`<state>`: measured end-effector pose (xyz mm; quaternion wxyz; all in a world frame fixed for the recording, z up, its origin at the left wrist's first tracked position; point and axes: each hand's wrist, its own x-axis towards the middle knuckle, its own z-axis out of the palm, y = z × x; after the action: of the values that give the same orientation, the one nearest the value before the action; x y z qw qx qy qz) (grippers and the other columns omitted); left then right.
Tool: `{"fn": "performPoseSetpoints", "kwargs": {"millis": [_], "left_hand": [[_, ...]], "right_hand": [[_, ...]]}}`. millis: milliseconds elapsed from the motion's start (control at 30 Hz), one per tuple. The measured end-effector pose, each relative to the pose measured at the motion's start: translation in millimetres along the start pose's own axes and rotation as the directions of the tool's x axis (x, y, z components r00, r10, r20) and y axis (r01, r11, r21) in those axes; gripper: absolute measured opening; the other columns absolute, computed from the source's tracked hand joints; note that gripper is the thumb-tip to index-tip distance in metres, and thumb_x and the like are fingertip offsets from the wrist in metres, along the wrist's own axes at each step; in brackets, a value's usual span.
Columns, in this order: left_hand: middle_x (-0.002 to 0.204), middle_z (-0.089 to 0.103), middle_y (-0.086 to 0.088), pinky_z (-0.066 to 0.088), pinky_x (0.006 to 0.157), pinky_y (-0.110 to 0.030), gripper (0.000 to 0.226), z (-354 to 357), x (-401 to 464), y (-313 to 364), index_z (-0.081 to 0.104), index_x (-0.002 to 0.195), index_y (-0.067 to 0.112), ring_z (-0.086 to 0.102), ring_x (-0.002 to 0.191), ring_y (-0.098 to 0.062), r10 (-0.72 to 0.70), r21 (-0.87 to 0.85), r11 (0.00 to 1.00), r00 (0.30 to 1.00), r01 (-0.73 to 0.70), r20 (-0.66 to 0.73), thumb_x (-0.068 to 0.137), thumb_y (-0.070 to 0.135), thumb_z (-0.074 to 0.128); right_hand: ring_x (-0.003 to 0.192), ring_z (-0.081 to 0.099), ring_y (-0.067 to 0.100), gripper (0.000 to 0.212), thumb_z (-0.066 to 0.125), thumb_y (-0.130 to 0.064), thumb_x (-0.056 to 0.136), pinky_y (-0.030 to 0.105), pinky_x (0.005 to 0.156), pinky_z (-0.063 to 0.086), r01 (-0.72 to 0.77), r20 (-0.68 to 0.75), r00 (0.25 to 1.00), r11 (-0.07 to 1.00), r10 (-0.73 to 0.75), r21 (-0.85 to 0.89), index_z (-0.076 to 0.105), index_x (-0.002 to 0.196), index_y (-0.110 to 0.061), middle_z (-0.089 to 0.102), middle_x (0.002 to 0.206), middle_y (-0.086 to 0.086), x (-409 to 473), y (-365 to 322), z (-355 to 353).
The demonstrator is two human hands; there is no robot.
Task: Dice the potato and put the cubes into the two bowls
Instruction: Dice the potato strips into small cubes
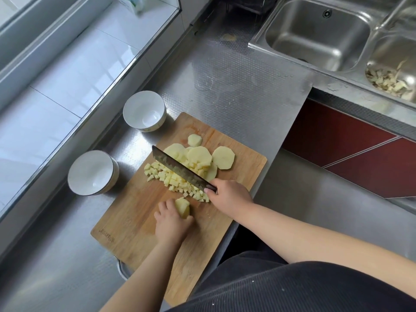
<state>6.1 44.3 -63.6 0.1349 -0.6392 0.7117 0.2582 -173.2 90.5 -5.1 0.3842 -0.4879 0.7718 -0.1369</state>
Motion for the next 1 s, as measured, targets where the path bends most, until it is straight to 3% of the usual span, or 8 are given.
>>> {"fn": "performPoseSetpoints", "kwargs": {"millis": [133,300,433,533,633,900,1000], "left_hand": [[0.133,0.033,-0.007,0.044,0.089,-0.040,0.071,0.4,3.0,0.1,0.034,0.138,0.015,0.037,0.119,-0.031,-0.110,-0.112,0.988,0.993,0.104,-0.051,0.080,0.039,0.067],[0.142,0.031,-0.012,0.039,0.103,-0.046,0.088,8.0,-6.6,-8.0,0.029,0.144,0.009,0.034,0.127,-0.033,-0.047,-0.094,0.995,0.986,0.033,-0.158,0.080,0.052,0.070],[0.119,0.053,-0.016,0.048,0.082,-0.049,0.048,19.0,-13.5,-18.4,0.060,0.112,0.009,0.045,0.106,-0.034,0.194,0.026,0.980,0.910,-0.198,-0.366,0.076,0.033,0.080],[0.101,0.060,-0.014,0.050,0.070,-0.043,0.032,22.5,-11.7,-25.1,0.064,0.093,0.009,0.051,0.091,-0.034,0.348,0.115,0.937,0.864,-0.329,-0.365,0.069,0.015,0.085],[0.093,0.061,-0.012,0.051,0.063,-0.038,0.027,22.2,-6.3,-28.8,0.066,0.090,0.007,0.056,0.080,-0.033,0.386,0.097,0.921,0.852,-0.377,-0.354,0.070,0.010,0.084],[0.101,0.063,-0.012,0.052,0.069,-0.041,0.024,24.0,-0.3,-33.1,0.068,0.097,0.004,0.057,0.088,-0.032,0.359,-0.021,0.920,0.861,-0.392,-0.360,0.075,0.004,0.078],[0.100,0.064,-0.013,0.052,0.070,-0.041,0.027,24.3,-1.2,-34.0,0.068,0.096,0.004,0.058,0.088,-0.033,0.363,-0.035,0.914,0.852,-0.405,-0.377,0.072,-0.001,0.078]], "right_hand": [[0.086,0.061,0.027,0.028,0.041,-0.039,0.100,0.032,0.061,0.043,0.055,-0.013,0.998,0.994,-0.056,-0.098,0.059,0.113,-0.022,0.068,0.092,0.005,-3.0,-5.1,0.5],[0.089,0.061,0.031,0.030,0.036,-0.036,0.103,0.032,0.060,0.036,0.119,0.037,0.993,0.965,-0.114,-0.233,0.058,0.113,-0.018,0.067,0.099,0.009,-8.5,-15.8,4.6],[0.090,0.062,0.032,0.030,0.035,-0.033,0.103,0.032,0.061,0.032,0.168,0.073,0.986,0.937,-0.153,-0.305,0.058,0.111,-0.016,0.066,0.103,0.010,-15.7,-21.6,8.8],[0.091,0.062,0.033,0.030,0.035,-0.031,0.103,0.031,0.062,0.032,0.200,0.091,0.979,0.921,-0.180,-0.335,0.058,0.113,-0.015,0.066,0.104,0.011,-20.1,-23.1,11.8],[0.093,0.062,0.033,0.029,0.036,-0.030,0.103,0.032,0.064,0.032,0.217,0.116,0.975,0.915,-0.188,-0.341,0.057,0.115,-0.014,0.066,0.105,0.011,-24.4,-24.4,13.5],[0.091,0.061,0.033,0.029,0.035,-0.028,0.104,0.033,0.062,0.029,0.230,0.130,0.972,0.906,-0.195,-0.357,0.057,0.114,-0.014,0.066,0.103,0.011,-28.4,-23.9,13.0],[0.091,0.061,0.033,0.029,0.035,-0.028,0.104,0.029,0.055,0.026,0.234,0.146,0.970,0.899,-0.193,-0.369,0.058,0.113,-0.012,0.066,0.103,0.011,-27.0,-24.4,13.5]]}}
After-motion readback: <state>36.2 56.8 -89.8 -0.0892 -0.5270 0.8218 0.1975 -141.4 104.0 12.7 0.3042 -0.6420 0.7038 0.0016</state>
